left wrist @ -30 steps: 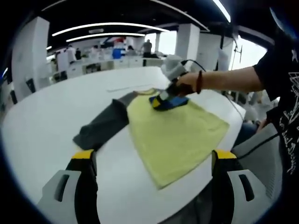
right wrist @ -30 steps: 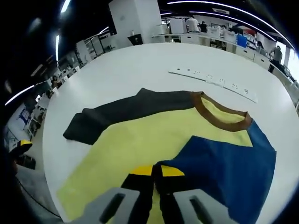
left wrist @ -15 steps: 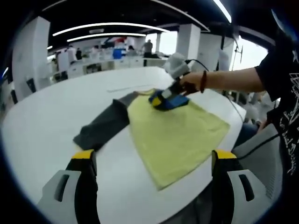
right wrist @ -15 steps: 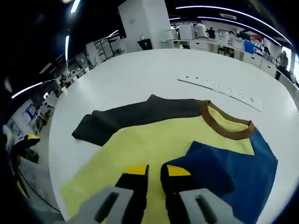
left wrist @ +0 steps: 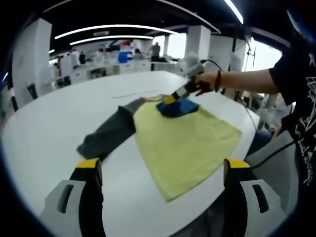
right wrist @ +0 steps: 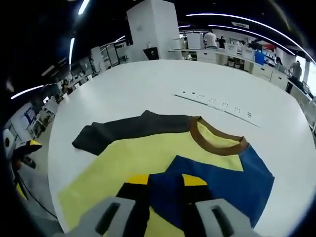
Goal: Fold the garment on the visible template until the final outline fits inside the template.
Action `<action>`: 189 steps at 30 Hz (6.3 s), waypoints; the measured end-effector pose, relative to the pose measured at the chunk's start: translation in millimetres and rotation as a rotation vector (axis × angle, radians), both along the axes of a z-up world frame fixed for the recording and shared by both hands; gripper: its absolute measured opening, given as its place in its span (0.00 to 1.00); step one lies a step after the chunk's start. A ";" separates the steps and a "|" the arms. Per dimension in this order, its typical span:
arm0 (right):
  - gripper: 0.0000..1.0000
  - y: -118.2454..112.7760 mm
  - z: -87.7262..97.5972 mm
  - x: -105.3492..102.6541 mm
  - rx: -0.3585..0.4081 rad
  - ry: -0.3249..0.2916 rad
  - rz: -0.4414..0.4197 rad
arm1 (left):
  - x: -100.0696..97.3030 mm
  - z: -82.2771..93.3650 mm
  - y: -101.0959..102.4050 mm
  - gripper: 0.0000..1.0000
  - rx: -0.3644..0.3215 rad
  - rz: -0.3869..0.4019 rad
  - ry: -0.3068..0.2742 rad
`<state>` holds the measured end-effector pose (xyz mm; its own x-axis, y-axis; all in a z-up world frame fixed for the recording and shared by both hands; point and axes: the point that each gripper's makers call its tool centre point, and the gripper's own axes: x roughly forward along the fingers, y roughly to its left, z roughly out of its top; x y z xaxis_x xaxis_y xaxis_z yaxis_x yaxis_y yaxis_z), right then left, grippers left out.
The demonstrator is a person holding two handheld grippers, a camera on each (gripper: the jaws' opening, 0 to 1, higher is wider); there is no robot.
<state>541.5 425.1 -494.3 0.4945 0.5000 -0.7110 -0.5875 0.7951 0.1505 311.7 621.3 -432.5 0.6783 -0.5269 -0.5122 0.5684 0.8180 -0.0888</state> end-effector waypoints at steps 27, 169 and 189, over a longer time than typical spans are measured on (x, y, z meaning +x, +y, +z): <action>0.00 -13.9 -5.0 -12.9 0.027 0.036 0.037 | 1.3 1.9 -0.7 0.98 0.002 0.005 -0.001; 0.00 104.1 -15.1 -35.8 0.036 0.065 0.184 | 4.8 9.9 12.1 0.99 -0.007 0.055 -0.029; 0.08 113.3 -34.4 -53.1 0.042 0.140 0.197 | 3.8 12.2 16.8 0.99 -0.023 0.076 -0.031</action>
<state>488.4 538.4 -528.6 0.2824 0.6076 -0.7423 -0.7019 0.6584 0.2719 315.4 638.1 -420.3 0.7319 -0.4848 -0.4789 0.5077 0.8567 -0.0913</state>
